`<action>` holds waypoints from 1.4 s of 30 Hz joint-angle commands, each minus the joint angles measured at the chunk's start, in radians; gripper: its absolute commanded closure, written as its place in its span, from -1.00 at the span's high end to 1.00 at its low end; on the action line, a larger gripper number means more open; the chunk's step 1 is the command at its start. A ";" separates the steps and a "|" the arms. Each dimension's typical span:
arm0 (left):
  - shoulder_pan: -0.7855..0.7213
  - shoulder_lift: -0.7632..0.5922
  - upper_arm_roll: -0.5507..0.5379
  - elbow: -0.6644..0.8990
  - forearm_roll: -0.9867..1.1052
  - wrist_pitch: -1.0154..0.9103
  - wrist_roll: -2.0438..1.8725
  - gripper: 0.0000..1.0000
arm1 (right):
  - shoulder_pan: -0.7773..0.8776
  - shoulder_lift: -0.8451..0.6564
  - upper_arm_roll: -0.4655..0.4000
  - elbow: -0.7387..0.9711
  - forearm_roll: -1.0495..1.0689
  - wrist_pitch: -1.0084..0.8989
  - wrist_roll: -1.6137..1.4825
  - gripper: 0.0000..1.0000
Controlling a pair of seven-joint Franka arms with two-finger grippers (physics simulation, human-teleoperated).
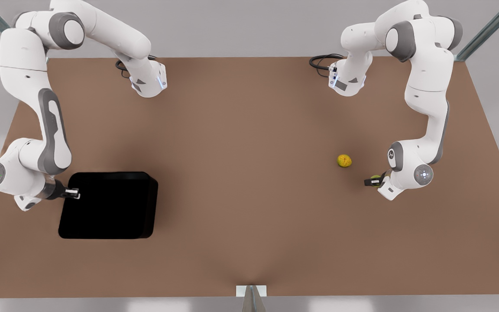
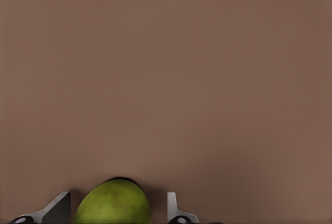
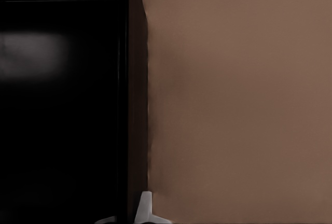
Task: Place the storage box in the middle with the right arm, and place the apple in the storage box with the left arm
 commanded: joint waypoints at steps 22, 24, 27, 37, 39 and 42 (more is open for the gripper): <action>-0.001 -0.002 0.002 0.000 -0.001 0.000 -0.002 0.40 | 0.799 0.117 -0.005 0.220 0.158 -0.084 0.738 -0.57; -0.001 -0.002 0.002 0.000 -0.001 0.000 -0.002 0.39 | 0.799 0.141 -0.006 0.220 0.150 -0.078 0.734 -0.57; -0.002 0.000 0.002 0.000 -0.001 0.002 -0.002 0.38 | 0.799 0.157 -0.006 0.221 0.137 -0.074 0.728 1.00; -0.002 0.000 0.002 0.000 -0.001 0.000 -0.003 0.32 | 0.339 -0.326 -0.015 0.065 0.134 -0.419 0.274 1.00; -0.004 0.000 0.002 0.000 -0.001 0.000 -0.003 0.32 | 0.196 -0.380 -0.015 0.083 0.104 -0.520 0.180 1.00; -0.005 0.000 0.002 0.000 -0.001 -0.001 -0.007 0.32 | 0.165 -0.379 -0.015 0.134 0.037 -0.575 0.183 1.00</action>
